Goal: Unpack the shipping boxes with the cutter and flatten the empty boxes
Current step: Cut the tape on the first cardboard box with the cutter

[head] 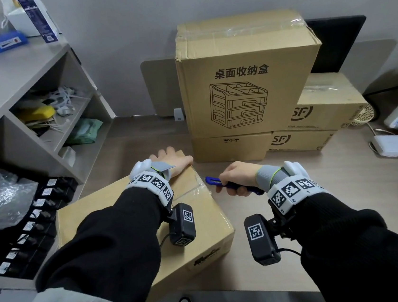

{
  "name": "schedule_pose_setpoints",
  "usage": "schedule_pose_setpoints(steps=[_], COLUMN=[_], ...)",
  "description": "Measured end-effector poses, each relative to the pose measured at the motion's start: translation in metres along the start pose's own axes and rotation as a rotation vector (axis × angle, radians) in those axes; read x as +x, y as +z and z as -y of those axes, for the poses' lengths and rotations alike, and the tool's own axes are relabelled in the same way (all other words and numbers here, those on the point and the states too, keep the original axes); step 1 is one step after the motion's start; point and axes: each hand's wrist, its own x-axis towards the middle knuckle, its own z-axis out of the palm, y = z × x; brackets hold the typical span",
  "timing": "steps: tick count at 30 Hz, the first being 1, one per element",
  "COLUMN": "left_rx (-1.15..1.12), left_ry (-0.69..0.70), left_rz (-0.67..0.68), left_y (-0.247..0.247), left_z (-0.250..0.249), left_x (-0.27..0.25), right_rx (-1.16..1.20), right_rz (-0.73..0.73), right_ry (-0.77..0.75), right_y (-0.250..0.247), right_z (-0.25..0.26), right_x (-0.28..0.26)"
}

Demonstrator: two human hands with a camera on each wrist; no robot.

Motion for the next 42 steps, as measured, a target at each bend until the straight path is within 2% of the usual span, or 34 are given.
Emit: schedule_pose_setpoints(steps=[13,20,36,42], left_rx=[-0.002,-0.003,0.016,0.013], left_ry=[-0.006,0.005,0.016,0.010], left_rz=[-0.001,-0.021,-0.031,-0.024], left_y=[0.002,0.005,0.004,0.005], left_z=[0.002,0.001,0.002,0.001], left_x=[0.003,0.003,0.004,0.005], right_rx=[-0.035,-0.125,-0.022,-0.059], right_rz=[-0.003,-0.075,-0.043,0.040], right_ry=[-0.013,-0.062,-0.090,-0.045], right_y=[0.002,0.005,0.008,0.004], right_z=[-0.007,-0.007,-0.015,-0.023], right_x=[-0.013,-0.005,-0.002,-0.008])
